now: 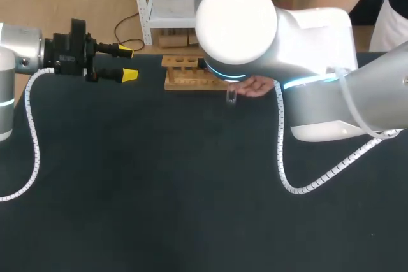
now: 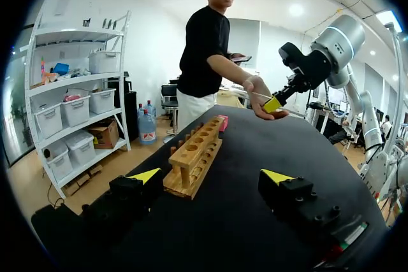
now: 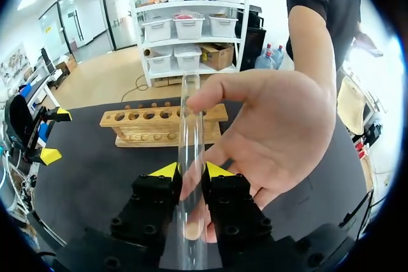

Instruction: Grasp the test tube, adjust it, and insert it.

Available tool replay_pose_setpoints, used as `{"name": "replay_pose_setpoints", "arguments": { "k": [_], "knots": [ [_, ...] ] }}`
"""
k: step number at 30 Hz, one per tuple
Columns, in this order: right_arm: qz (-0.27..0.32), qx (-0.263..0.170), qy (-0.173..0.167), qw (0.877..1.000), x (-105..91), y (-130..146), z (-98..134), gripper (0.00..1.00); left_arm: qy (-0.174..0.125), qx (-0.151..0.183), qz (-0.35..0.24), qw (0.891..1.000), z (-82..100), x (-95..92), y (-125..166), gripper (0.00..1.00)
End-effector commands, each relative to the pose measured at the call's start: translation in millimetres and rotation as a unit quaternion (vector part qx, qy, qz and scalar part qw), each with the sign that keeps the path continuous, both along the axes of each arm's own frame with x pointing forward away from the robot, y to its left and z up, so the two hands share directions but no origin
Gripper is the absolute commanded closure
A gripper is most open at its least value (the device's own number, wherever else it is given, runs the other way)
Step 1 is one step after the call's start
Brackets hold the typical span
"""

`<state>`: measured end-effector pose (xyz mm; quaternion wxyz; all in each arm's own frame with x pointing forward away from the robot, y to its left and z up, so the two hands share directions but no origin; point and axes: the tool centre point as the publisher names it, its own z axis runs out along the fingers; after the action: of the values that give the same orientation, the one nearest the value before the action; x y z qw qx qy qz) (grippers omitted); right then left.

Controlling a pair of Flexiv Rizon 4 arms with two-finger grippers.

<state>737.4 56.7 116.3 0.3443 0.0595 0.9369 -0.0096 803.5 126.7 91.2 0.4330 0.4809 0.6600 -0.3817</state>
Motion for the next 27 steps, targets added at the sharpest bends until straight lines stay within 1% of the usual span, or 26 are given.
{"name": "replay_pose_setpoints", "arguments": {
  "k": [1,22,27],
  "knots": [
    [0.0,0.001,-0.003,1.0,-0.7,-1.2,-0.1,1.0,-0.002,-0.001,0.0,1.0,-0.9,-0.6,0.4,0.0],
    [0.0,0.001,-0.003,1.0,-0.7,-1.2,-0.1,1.0,-0.002,-0.001,0.0,1.0,-0.9,-0.6,0.4,0.0],
    [0.005,-0.006,0.01,1.0,7.4,0.2,-15.6,1.0,-0.002,-0.001,0.0,1.0,-0.9,-0.6,0.4,0.0]
  ]
}}
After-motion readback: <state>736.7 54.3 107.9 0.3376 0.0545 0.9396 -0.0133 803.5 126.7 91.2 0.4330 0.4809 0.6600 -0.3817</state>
